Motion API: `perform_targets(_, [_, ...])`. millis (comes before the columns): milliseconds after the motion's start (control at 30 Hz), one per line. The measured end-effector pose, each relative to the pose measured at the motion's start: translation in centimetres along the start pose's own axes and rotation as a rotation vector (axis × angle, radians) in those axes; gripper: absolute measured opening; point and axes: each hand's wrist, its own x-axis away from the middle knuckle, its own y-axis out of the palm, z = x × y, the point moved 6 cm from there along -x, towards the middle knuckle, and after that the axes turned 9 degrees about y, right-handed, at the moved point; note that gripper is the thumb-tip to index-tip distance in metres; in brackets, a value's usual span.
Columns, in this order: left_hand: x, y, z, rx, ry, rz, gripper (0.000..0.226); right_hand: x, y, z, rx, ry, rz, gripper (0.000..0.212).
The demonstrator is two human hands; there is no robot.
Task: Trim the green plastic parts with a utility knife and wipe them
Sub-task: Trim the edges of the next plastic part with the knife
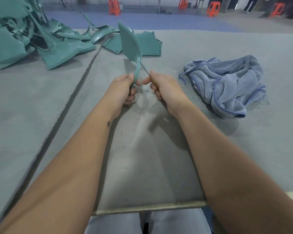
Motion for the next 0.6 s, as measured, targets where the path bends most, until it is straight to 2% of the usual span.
perform_targets(67, [0.1, 0.1, -0.1, 0.067, -0.057, 0.002, 0.047, 0.3, 0.0, 0.0, 0.002, -0.029, -0.009, 0.025])
perform_targets(167, [0.3, 0.3, -0.2, 0.164, -0.095, -0.026, 0.057, 0.7, 0.8, 0.0, -0.013, -0.048, -0.091, 0.022])
perform_targets(300, [0.6, 0.3, -0.1, 0.222, -0.095, -0.026, 0.053, 1.1, 1.3, 0.0, 0.032, -0.051, -0.134, 0.027])
perform_targets(400, [0.5, 0.3, -0.2, 0.16, -0.054, -0.037, 0.051, 1.4, 1.6, 0.1, 0.082, -0.069, -0.163, 0.033])
perform_targets(533, [0.5, 0.8, -0.2, 0.104, -0.009, -0.136, 0.054, 1.2, 1.6, 0.2, 0.092, -0.052, -0.16, 0.036])
perform_targets(600, [0.4, 1.0, -0.1, 0.132, 0.017, -0.199, 0.04, 1.0, 1.4, 0.2, 0.065, -0.047, -0.157, 0.035])
